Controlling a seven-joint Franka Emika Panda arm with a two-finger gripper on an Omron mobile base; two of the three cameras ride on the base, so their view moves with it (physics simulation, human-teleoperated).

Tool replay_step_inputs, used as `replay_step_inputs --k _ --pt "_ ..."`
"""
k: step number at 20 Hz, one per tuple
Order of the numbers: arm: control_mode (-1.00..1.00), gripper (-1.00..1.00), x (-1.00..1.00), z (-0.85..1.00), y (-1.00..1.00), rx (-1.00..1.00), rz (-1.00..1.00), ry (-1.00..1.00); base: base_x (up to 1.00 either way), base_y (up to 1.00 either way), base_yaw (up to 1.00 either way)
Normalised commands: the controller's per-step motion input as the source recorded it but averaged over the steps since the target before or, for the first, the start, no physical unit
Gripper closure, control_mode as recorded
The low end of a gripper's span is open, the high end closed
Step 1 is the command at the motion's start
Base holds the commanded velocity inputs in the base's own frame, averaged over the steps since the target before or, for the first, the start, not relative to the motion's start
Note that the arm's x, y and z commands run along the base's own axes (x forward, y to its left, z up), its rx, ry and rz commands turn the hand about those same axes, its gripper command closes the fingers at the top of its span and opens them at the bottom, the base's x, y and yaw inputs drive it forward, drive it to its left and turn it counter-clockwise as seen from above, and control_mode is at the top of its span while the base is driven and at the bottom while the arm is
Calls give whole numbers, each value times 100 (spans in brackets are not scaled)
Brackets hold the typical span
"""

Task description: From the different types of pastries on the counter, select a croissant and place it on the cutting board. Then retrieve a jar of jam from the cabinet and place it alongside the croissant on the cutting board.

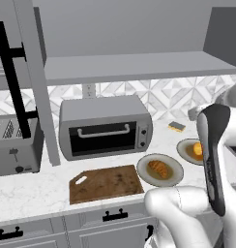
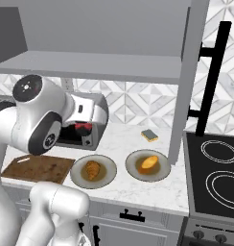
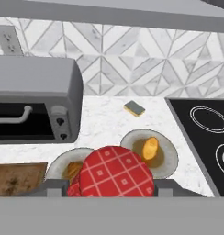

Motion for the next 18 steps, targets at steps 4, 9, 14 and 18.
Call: replay_step_inputs --k 4,9,14,18 --pt "-100 100 -88 -98 98 -2 -12 0 0 0 0" --pt "-100 100 -41 -55 100 0 -20 0 0 0 0" --pt "-100 100 -6 -30 83 3 -19 1 0 0 0" --pt "-100 100 4 -26 -45 -3 0 1 0 0 0"
